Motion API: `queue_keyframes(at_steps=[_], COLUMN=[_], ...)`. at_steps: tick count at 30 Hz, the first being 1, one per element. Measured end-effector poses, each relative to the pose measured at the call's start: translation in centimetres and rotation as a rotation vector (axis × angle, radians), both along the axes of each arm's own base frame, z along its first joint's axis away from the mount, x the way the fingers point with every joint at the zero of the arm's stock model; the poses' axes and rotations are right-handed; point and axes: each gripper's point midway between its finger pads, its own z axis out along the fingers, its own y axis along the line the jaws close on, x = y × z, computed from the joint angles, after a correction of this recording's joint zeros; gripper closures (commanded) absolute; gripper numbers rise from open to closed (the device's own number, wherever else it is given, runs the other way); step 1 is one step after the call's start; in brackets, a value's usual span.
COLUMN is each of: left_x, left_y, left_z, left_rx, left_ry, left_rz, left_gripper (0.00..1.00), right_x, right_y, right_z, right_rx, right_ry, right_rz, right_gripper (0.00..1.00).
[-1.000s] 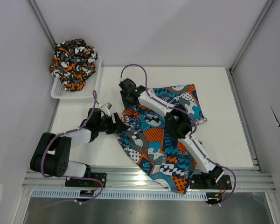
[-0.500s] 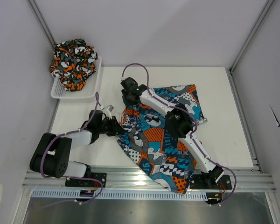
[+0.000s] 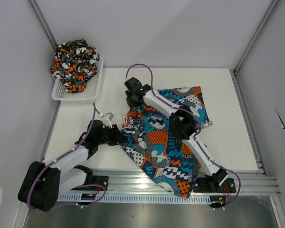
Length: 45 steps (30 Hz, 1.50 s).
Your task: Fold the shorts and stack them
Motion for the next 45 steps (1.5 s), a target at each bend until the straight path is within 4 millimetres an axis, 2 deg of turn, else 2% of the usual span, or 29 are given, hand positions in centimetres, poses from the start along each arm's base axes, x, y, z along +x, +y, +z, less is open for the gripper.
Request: queue_keyframes(at_steps=[3, 5, 8, 9, 10, 12, 13, 15, 20, 23, 30, 38, 41, 45], left_x=[-0.1, -0.1, -0.2, -0.3, -0.4, -0.5, -0.4, 0.2, 2.5, 3.6, 3.4, 3.6, 4.3, 5.3], left_y=[1.4, 2.6, 4.3, 4.7, 5.2, 5.6, 5.8, 5.9, 5.5, 5.3, 4.5, 3.8, 3.5, 3.0], left_z=[-0.4, -0.6, -1.4, -1.7, -2.0, -2.4, -2.4, -1.8, 0.7, 1.3, -0.7, -1.0, -1.0, -1.3], left_rx=[0.057, 0.101, 0.173, 0.195, 0.218, 0.244, 0.255, 0.265, 0.236, 0.208, 0.17, 0.08, 0.052, 0.012], left_ry=[0.02, 0.033, 0.067, 0.081, 0.097, 0.116, 0.119, 0.099, 0.011, -0.011, 0.097, 0.119, 0.114, 0.128], left_rz=[0.079, 0.144, 0.228, 0.247, 0.263, 0.281, 0.286, 0.288, 0.297, 0.3, 0.301, 0.352, 0.37, 0.394], left_gripper=[0.63, 0.69, 0.72, 0.68, 0.57, 0.44, 0.32, 0.22, 0.16, 0.12, 0.11, 0.1, 0.12, 0.22], right_x=[0.0, 0.1, 0.3, 0.4, 0.5, 0.7, 0.8, 0.8, 0.8, 0.8, 0.8, 0.9, 0.9, 1.2], right_y=[0.0, 0.0, -0.3, -0.3, -0.4, -0.6, -0.7, -0.7, -0.7, -0.7, -0.7, -0.7, -0.7, -0.6], right_z=[0.0, 0.0, 0.0, 0.0, 0.0, 0.0, 0.0, 0.0, 0.0, 0.0, 0.0, 0.0, 0.0, -0.1], right_rx=[-0.001, -0.002, -0.011, -0.013, -0.014, -0.018, -0.018, -0.019, -0.02, -0.019, -0.018, -0.012, -0.007, 0.002], right_ry=[-0.002, -0.003, -0.011, -0.014, -0.015, -0.02, -0.021, -0.022, -0.022, -0.022, -0.021, -0.018, -0.018, -0.023], right_rz=[0.001, 0.002, -0.002, -0.004, -0.005, -0.009, -0.01, -0.01, -0.01, -0.01, -0.012, -0.022, -0.028, -0.034], right_gripper=[0.69, 0.69, 0.69, 0.69, 0.69, 0.69, 0.69, 0.69, 0.69, 0.69, 0.69, 0.69, 0.69, 0.69])
